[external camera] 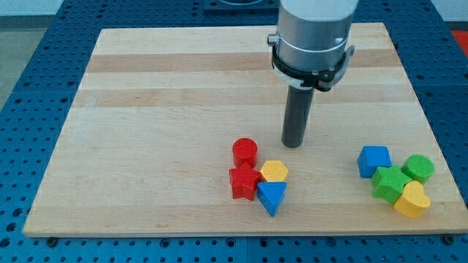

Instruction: Place the red star left to the blue triangle

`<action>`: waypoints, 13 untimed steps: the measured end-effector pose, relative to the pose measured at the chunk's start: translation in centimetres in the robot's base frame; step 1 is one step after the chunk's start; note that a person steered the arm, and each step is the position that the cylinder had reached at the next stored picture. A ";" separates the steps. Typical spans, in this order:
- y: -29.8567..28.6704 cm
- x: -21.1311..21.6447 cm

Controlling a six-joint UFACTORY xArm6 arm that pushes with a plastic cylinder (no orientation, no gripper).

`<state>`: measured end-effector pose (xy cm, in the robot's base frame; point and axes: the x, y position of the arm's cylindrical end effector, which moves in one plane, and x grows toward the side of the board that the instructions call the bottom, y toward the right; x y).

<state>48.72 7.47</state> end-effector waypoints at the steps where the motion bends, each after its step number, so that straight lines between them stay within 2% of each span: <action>1: 0.0 0.0; 3: 2.6 7.5; 4: 2.6 8.7; 5: 2.6 13.1; 6: 2.6 13.1; 7: -2.2 12.0; 8: -3.7 11.3; 11: -11.7 5.5; 13: -13.3 5.3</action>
<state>54.04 -5.79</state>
